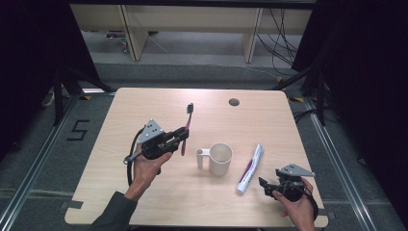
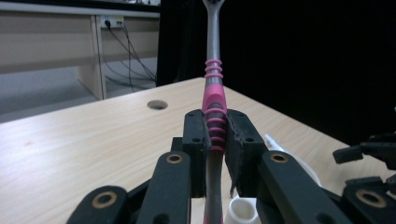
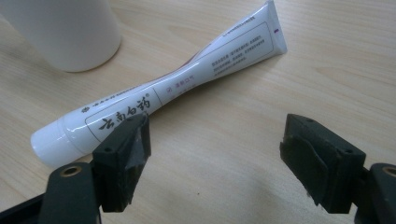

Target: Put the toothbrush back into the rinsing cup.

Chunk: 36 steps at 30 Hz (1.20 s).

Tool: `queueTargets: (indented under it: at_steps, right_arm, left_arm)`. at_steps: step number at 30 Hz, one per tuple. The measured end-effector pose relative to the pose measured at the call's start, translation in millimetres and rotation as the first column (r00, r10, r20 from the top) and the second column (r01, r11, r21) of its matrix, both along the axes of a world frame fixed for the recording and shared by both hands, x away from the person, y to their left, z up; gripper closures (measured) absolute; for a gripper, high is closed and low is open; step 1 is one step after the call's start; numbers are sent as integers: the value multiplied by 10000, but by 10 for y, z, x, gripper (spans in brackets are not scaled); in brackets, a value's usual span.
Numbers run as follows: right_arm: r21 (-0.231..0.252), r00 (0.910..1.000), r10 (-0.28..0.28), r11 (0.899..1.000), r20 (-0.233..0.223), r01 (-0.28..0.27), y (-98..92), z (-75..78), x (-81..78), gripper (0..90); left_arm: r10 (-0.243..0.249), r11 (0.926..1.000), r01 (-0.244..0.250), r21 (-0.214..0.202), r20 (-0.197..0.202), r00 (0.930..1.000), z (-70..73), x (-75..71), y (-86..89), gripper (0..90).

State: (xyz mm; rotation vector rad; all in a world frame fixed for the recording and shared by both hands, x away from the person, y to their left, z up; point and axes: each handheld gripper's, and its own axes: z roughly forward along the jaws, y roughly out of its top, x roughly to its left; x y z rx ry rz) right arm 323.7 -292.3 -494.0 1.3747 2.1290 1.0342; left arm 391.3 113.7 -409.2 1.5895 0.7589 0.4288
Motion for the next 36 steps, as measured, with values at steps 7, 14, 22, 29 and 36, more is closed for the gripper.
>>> queueTargets:
  at_steps: [7,14,22,29,36]
  right_arm:
    - [-86,10000,5,10000,59,-4,-7,7,-4,250]
    - [47,10000,44,10000,-42,-43,2,-5,0,250]
    - [-83,10000,19,10000,67,-18,-5,6,-4,250]
    - [24,10000,51,10000,-28,-51,0,-4,0,250]
    - [-93,10000,32,10000,85,-31,-11,7,-4,250]
  left_arm:
    - [-283,9995,288,-118,345,9990,18,15,-183,786]
    - [-338,9989,349,-308,362,9988,-4,59,-286,785]
    - [-283,9989,299,-351,444,9986,-25,94,-346,785]
    - [-340,9986,359,-388,482,9983,-81,100,-385,785]
    - [-452,9986,463,-236,487,9978,-154,80,-420,784]
